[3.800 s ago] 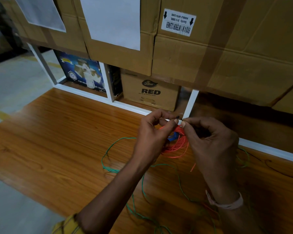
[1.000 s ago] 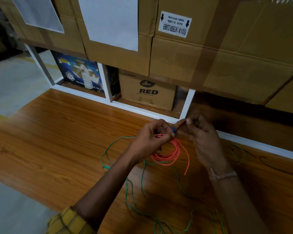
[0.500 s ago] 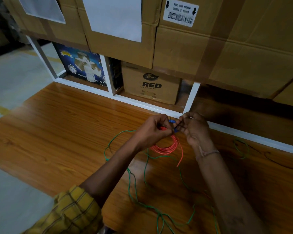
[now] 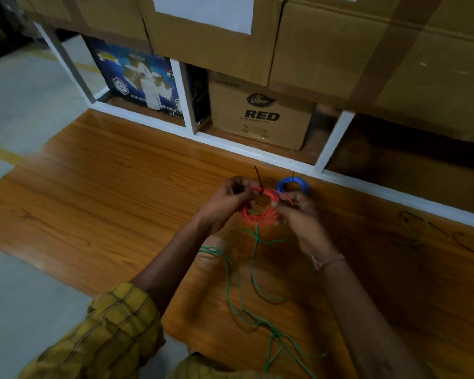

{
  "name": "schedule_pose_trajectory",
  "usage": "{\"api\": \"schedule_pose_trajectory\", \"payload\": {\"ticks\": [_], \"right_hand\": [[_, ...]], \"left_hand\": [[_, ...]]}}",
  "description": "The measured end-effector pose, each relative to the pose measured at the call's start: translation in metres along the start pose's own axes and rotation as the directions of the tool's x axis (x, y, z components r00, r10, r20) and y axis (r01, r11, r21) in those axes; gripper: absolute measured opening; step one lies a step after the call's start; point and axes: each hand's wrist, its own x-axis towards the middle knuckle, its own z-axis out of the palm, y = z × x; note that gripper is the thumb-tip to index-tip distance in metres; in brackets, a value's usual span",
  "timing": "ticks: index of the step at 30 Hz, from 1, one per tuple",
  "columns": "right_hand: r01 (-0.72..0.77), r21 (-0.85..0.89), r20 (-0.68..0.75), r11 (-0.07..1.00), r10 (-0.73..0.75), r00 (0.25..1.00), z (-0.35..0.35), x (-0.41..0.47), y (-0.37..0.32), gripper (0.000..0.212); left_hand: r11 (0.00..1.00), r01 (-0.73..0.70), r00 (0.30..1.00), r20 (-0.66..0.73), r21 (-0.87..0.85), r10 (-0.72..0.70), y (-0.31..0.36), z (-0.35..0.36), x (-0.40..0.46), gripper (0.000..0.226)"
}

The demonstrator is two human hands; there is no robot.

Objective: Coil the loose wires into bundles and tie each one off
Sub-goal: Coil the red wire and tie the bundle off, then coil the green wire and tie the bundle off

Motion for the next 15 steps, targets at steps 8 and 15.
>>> {"api": "schedule_pose_trajectory", "payload": {"ticks": [8,15], "right_hand": [[-0.050,0.042,-0.203,0.998,0.057,0.978,0.052,0.095,-0.021,0.021],[-0.201,0.251,-0.085,0.947,0.228,0.970,0.066,0.115,-0.009,0.023]], "left_hand": [[0.970,0.003,1.000,-0.021,0.242,0.002,0.001,-0.069,0.078,0.025],[0.896,-0.066,0.995,0.094,0.439,0.028,-0.027,-0.085,0.086,0.034]]}}
